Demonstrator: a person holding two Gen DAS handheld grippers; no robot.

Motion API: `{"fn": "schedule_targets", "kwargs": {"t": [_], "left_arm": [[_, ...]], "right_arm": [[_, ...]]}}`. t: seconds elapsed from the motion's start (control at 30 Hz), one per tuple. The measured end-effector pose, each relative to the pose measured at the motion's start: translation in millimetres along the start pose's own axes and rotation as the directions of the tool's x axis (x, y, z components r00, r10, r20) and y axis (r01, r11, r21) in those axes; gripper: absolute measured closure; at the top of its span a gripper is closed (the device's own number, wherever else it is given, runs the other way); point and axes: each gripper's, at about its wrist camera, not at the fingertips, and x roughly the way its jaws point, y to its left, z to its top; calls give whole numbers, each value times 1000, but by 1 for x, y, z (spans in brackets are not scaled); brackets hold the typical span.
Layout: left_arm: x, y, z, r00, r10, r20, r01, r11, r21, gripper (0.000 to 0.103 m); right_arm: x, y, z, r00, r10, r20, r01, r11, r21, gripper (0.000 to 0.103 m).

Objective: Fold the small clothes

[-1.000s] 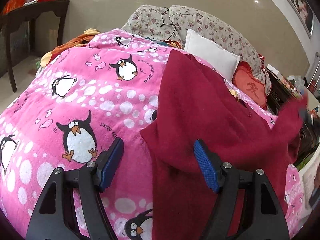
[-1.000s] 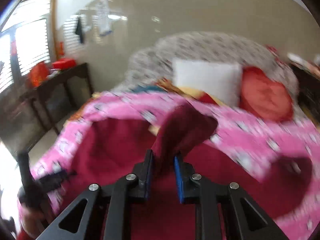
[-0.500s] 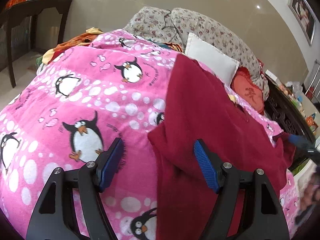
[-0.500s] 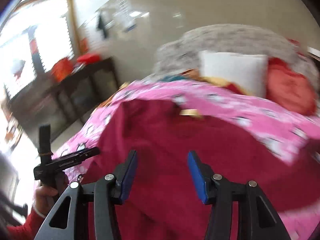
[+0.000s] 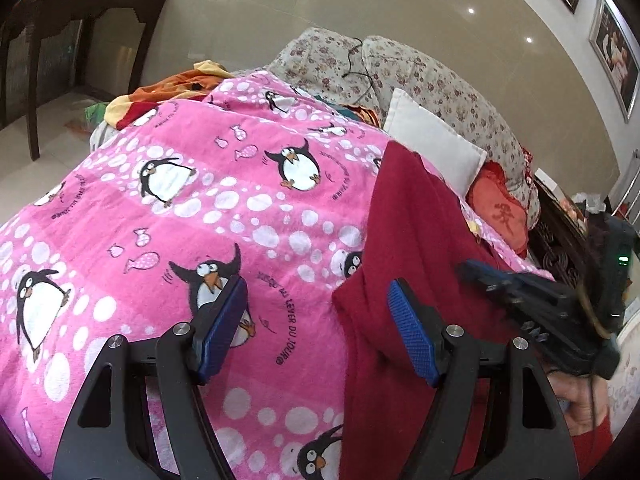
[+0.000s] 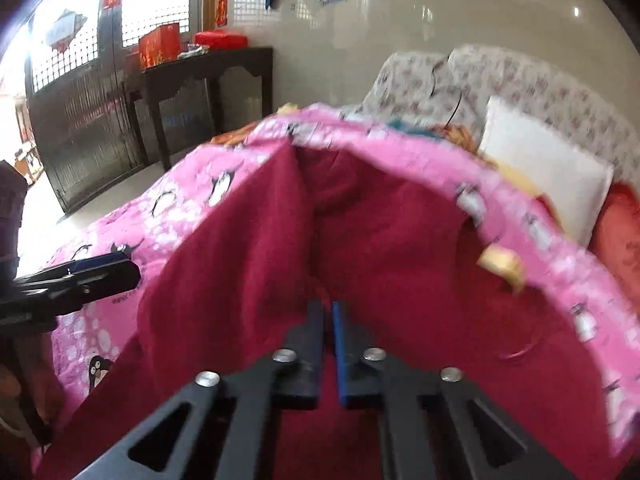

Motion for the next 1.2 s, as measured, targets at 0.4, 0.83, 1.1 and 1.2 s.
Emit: {"fn": "schedule_targets", "kwargs": {"t": [0.4,0.83,1.1,1.2], "left_arm": [[-6,12,4,999,14,36,-12,998,-60,30],[-12,-25,-5,993,-111,31,108,990,90,30],[10,-47,-18,999,-32,-32,38,978,204,30],[25,-36,-17,997,12,-77,0,987,159,30]], "right_arm": [[17,-30,37,978,-208,-8,208,978,17,100],[-109,-107,-42,966,-243,-93,257,944,206,46],[-114,-122,-123,970,-154,-190,204,938,280,63],[-106,-103,-125,926,-315,-206,338,938,82,95]]}}
